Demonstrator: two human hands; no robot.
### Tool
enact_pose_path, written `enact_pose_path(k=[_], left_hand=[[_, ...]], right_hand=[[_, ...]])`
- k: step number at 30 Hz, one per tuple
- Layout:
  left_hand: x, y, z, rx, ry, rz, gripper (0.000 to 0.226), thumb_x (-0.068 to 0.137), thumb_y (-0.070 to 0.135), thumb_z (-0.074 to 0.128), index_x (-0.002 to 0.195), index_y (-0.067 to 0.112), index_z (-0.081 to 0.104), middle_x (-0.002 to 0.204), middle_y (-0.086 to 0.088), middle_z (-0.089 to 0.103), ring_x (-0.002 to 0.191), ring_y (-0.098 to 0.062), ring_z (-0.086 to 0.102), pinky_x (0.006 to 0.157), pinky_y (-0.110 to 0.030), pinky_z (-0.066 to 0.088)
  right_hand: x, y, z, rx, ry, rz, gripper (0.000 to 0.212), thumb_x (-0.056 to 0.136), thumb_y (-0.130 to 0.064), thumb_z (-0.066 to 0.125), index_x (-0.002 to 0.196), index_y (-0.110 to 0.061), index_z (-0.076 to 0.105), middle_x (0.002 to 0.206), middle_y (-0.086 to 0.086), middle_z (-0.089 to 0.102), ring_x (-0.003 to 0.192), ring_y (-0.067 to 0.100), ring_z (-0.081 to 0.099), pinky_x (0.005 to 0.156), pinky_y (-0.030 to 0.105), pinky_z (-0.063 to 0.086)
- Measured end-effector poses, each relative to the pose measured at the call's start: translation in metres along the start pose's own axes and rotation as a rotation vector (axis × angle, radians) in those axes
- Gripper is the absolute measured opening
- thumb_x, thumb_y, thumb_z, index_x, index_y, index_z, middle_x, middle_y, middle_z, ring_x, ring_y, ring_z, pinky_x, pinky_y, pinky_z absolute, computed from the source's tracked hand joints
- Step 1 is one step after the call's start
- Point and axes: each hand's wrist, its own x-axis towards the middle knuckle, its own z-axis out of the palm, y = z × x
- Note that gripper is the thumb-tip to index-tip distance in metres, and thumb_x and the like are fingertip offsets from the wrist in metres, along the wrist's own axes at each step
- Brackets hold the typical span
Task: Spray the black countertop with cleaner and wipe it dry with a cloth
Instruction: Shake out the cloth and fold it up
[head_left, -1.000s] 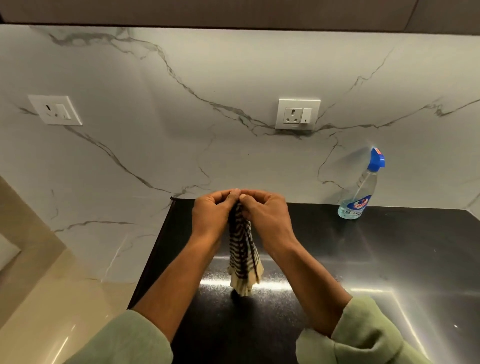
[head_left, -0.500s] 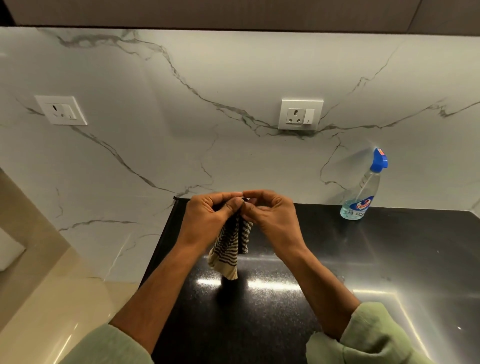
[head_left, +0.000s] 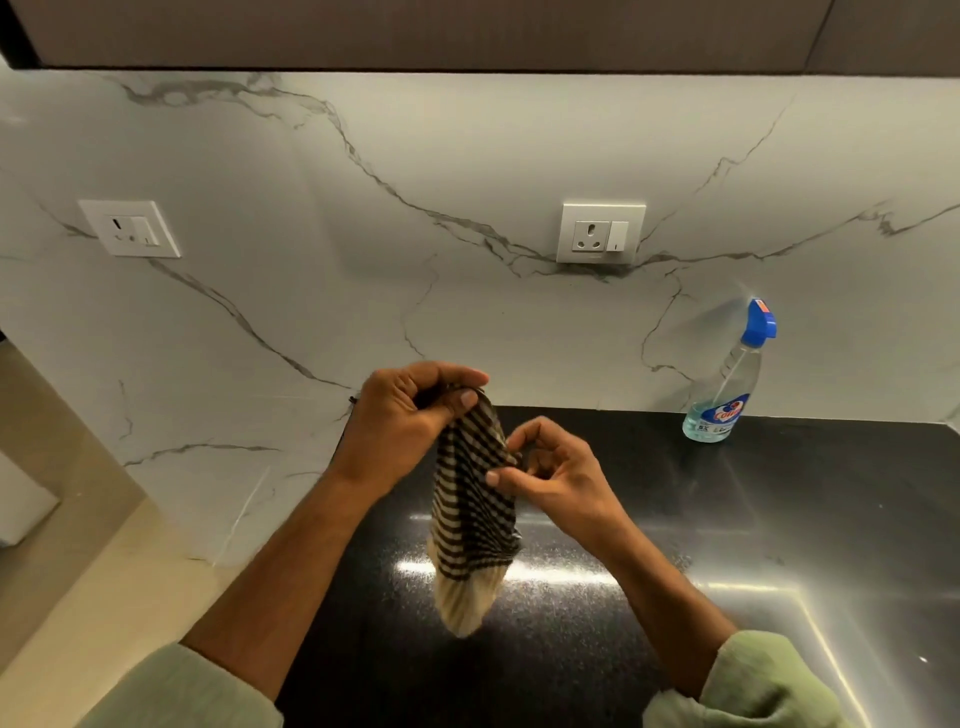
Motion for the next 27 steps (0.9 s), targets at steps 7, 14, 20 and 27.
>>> enact_pose_path(k=[7, 14, 20, 27], left_hand=[[0.012, 0.02, -0.028, 0.053, 0.012, 0.076, 0.038, 0.088, 0.002, 0.072, 0.095, 0.04, 0.077, 0.095, 0.022, 0.077, 0.097, -0.002, 0.072, 0.085, -0.014, 0.054], [0.016, 0.017, -0.057, 0.181, 0.096, 0.113, 0.029, 0.09, 0.007, 0.071, 0.099, 0.034, 0.073, 0.093, 0.029, 0.075, 0.095, 0.002, 0.071, 0.086, -0.013, 0.055], [0.015, -0.026, -0.067, 0.165, 0.301, -0.023, 0.027, 0.093, 0.006, 0.069, 0.108, 0.028, 0.074, 0.098, 0.019, 0.075, 0.094, 0.004, 0.07, 0.085, -0.01, 0.053], [0.016, -0.076, -0.044, 0.069, 0.433, -0.185, 0.026, 0.093, 0.009, 0.071, 0.094, 0.034, 0.074, 0.098, 0.003, 0.075, 0.1, -0.019, 0.073, 0.094, -0.033, 0.058]], right_hand=[[-0.01, 0.015, -0.004, -0.212, -0.197, 0.062, 0.025, 0.085, -0.023, 0.083, 0.106, -0.023, 0.069, 0.097, 0.005, 0.069, 0.082, 0.02, 0.066, 0.075, 0.035, 0.059], [0.001, 0.022, -0.01, -0.856, -0.024, -0.192, 0.032, 0.09, -0.057, 0.056, 0.104, -0.032, 0.071, 0.084, -0.021, 0.054, 0.075, 0.002, 0.054, 0.074, 0.038, 0.051], [0.013, -0.011, -0.032, -0.633, 0.109, -0.202, 0.021, 0.087, -0.038, 0.072, 0.091, -0.018, 0.07, 0.089, -0.008, 0.073, 0.082, 0.007, 0.069, 0.076, 0.03, 0.06], [0.043, -0.037, -0.047, -0.645, 0.195, -0.19, 0.008, 0.086, -0.014, 0.081, 0.088, -0.013, 0.073, 0.087, -0.003, 0.075, 0.085, 0.007, 0.07, 0.082, 0.034, 0.062]])
